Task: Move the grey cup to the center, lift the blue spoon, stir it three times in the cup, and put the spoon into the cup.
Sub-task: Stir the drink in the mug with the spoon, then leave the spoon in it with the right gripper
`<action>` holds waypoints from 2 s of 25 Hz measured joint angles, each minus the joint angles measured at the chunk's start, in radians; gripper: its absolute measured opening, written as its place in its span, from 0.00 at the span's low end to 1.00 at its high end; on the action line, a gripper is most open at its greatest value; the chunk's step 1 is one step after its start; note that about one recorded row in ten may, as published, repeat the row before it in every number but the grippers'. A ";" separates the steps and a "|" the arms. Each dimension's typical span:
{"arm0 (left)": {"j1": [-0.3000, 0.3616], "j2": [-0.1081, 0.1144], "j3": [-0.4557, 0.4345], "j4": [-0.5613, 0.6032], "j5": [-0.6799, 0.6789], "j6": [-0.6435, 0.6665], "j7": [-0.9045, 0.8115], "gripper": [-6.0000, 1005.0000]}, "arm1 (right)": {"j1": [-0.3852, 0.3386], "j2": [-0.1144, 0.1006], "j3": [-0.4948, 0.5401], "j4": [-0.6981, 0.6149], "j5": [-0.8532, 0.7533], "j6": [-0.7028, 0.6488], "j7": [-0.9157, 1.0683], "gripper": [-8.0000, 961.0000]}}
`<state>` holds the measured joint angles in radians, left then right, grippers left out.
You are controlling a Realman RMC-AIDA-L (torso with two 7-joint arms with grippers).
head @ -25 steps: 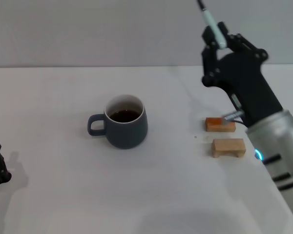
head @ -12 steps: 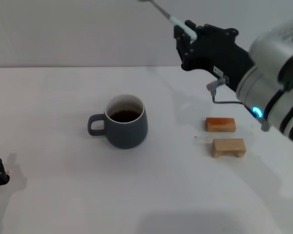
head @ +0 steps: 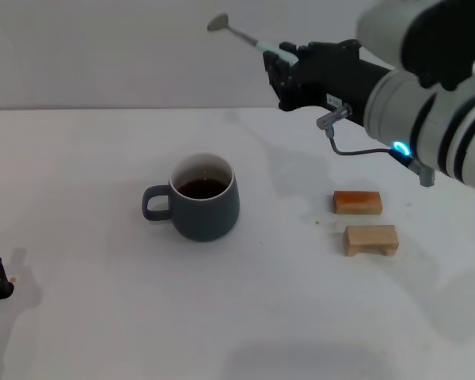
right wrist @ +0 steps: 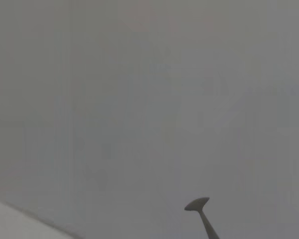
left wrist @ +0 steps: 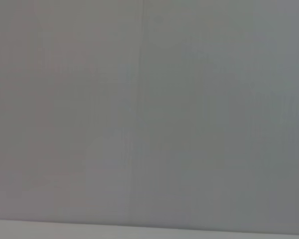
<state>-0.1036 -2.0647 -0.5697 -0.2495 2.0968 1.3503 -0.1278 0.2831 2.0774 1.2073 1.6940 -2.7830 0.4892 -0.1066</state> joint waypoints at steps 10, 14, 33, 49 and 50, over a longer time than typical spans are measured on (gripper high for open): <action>-0.003 0.001 -0.003 -0.002 0.001 0.000 -0.001 0.00 | 0.133 0.000 0.055 0.184 -0.074 0.457 0.029 0.17; 0.002 0.002 -0.005 0.000 -0.001 0.014 -0.001 0.00 | 0.157 -0.001 0.057 0.231 -0.054 0.570 0.036 0.17; 0.006 0.002 -0.007 0.003 -0.002 0.035 -0.001 0.00 | 0.150 -0.001 0.007 0.282 -0.012 0.815 0.081 0.17; 0.009 0.001 -0.007 0.001 -0.001 0.037 -0.001 0.00 | 0.199 0.001 -0.024 0.111 0.033 0.704 0.081 0.17; 0.009 0.001 -0.007 0.001 -0.001 0.037 -0.001 0.00 | 0.199 0.001 -0.024 0.111 0.033 0.704 0.081 0.17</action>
<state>-0.0950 -2.0632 -0.5767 -0.2486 2.0954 1.3871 -0.1288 0.4821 2.0787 1.1831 1.8050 -2.7496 1.1928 -0.0257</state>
